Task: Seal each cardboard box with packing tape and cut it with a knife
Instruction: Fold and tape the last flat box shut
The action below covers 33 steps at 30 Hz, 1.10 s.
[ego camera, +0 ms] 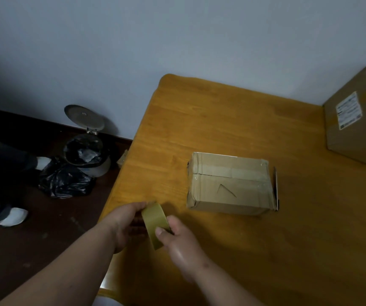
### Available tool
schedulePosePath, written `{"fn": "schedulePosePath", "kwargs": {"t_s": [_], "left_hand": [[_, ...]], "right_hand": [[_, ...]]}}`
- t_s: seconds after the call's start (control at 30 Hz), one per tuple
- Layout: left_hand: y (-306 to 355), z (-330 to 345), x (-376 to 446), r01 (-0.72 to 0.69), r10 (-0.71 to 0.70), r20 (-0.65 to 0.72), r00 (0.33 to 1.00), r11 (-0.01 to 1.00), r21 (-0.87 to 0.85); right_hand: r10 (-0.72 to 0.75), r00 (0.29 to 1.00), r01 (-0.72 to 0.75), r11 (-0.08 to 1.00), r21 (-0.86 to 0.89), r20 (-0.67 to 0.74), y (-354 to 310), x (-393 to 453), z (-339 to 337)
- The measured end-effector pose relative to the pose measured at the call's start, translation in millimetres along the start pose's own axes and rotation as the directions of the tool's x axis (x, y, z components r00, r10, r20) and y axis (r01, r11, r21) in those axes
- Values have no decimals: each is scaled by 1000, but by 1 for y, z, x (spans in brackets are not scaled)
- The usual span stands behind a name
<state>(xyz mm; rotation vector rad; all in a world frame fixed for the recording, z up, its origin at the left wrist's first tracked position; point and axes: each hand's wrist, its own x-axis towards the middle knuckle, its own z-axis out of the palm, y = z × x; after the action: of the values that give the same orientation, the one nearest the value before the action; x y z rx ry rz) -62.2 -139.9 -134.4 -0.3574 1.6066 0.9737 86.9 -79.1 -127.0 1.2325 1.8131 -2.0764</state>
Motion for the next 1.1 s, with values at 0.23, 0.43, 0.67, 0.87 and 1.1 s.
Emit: {"fn": "schedulePosePath", "kwargs": {"t_s": [0.23,0.43,0.67,0.87,1.1], "left_hand": [[-3,5,8,15,-17,-23,1000,997,-76],[0,12,12,93,-105,-63,992,981,-170],[-1,18,6,84,-70,70,995,973,-217],[-11,31,4,-236,232,-41,972,959,-159],[-15,48,-12,-498,503,-92,859,864,77]], "right_hand": [[13,999,-11,998,56,-38,2,-2,-4],[-64,998,62,991,123,17,-9,-11,-6],[-166,982,156,982,108,90,-11,-29,-30],[-189,980,181,978,107,63,-6,-42,-58],[-181,983,180,979,95,2,1,-59,-75]]}}
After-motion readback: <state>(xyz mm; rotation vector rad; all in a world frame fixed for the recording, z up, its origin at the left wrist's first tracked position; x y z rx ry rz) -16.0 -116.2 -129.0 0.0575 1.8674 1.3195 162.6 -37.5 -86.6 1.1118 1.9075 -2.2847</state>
